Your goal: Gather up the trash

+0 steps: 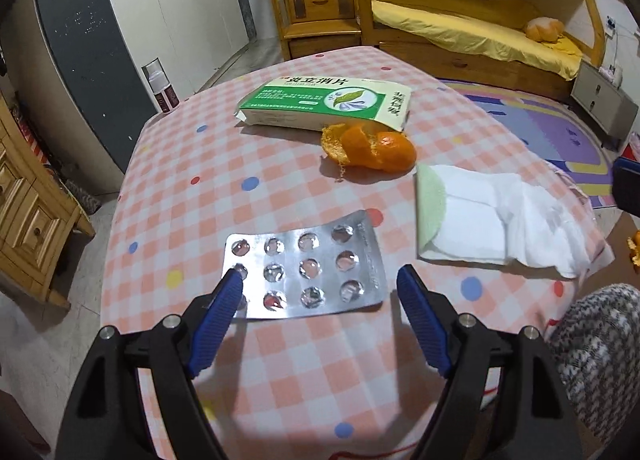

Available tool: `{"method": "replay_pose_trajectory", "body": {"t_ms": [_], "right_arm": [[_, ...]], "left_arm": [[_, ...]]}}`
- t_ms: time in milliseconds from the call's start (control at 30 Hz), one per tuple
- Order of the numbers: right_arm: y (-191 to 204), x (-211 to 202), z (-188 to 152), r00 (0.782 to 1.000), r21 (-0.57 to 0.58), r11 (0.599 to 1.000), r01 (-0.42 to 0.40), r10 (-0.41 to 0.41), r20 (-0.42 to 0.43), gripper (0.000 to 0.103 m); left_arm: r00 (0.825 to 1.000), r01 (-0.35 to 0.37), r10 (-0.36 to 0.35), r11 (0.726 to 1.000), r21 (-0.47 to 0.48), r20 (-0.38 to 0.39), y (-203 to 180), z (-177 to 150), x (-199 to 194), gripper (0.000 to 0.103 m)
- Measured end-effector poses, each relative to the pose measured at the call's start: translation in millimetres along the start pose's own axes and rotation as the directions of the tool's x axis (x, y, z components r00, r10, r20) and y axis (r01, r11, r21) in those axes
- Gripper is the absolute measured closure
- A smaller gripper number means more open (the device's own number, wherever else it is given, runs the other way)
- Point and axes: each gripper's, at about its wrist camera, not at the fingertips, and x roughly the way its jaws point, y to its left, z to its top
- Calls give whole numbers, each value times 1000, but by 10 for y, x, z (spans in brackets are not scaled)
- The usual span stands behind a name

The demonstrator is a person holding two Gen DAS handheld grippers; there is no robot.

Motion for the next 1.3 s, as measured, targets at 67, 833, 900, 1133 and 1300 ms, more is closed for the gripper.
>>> {"method": "replay_pose_trajectory", "body": {"t_ms": [67,833,900,1133,1300], "right_arm": [[1,0,-3,1000,-2,1000,0,0,-1,59],[197,72,5,1000,-17,1000,-21,21,3,50],[165,57,3,1000,-12,1000,-19,19,6,50],[48,59,-36,1000,9,1000,-16,16,9,46],[-12,85,-72,1000,21,1000,-10,10,2,45]], "left_arm": [[1000,-6,6,1000,-2,-13,34,-30,28,26],[998,49,-56,975,-217,-26,336,-137,-117,13],[999,17,-24,979,-205,-34,254,-103,-30,13],[998,-17,3,971,-239,-57,257,-79,113,29],[999,-38,28,968,-247,-45,292,-54,107,48]]}}
